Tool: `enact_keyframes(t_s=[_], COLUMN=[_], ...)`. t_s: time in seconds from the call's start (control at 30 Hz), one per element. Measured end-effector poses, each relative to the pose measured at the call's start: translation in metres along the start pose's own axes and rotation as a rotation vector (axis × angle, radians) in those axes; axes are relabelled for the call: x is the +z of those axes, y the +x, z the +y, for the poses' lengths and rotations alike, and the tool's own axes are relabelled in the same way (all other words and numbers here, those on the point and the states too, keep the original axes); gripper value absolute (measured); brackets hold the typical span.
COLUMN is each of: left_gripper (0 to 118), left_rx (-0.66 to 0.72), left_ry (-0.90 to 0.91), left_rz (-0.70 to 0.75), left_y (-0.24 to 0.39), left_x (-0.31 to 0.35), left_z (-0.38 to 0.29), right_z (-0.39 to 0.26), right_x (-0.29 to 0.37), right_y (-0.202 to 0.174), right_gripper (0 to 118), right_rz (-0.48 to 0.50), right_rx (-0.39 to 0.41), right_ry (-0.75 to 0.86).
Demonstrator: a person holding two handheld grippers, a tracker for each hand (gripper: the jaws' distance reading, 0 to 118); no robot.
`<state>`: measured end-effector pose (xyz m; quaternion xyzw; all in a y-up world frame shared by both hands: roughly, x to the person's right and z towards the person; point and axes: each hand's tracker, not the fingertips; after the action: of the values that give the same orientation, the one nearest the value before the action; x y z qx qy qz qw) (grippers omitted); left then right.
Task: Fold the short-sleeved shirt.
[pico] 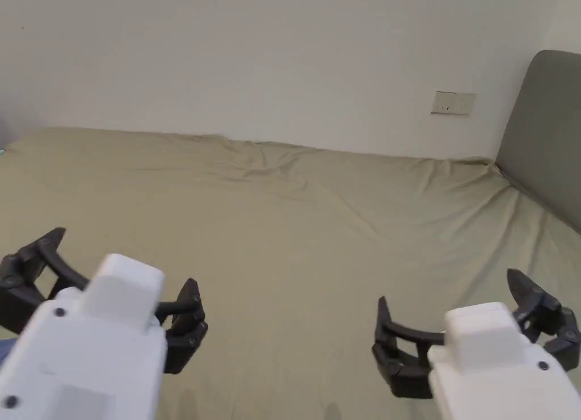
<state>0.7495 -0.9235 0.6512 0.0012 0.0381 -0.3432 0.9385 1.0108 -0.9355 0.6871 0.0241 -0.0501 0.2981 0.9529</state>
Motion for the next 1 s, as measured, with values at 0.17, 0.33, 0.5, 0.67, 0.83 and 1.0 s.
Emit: enact_keyframes(t_s=[0.17, 0.33, 0.5, 0.67, 0.83, 1.0], left_gripper=[118, 118, 118, 118, 118, 118], left_rx=[-0.673, -0.563, -0.180, 0.538, 0.920, 0.768], left_ry=[0.044, 0.060, -0.013, -0.039, 0.019, -0.015], left_rz=[0.038, -0.046, -0.079, -0.070, 0.056, 0.067], left_y=[0.042, 0.049, 0.025, -0.028, -0.054, -0.050], left_x=[-0.003, 0.004, 0.002, 0.001, 0.001, -0.001], left_z=[-0.022, -0.025, -0.012, -0.013, -0.032, -0.035], right_z=[-0.010, -0.021, -0.004, -0.024, -0.046, -0.042], right_x=[0.003, 0.003, 0.001, -0.003, 0.020, 0.019], right_y=[-0.045, -0.053, -0.024, 0.040, 0.057, 0.057], right_gripper=[118, 118, 118, 118, 118, 118], right_rz=[0.040, 0.087, 0.050, 0.001, -0.128, -0.162], right_rx=[0.704, 0.629, 0.131, -0.635, -0.905, -0.648], right_ry=[0.030, -0.001, -0.030, -0.039, 0.163, 0.055])
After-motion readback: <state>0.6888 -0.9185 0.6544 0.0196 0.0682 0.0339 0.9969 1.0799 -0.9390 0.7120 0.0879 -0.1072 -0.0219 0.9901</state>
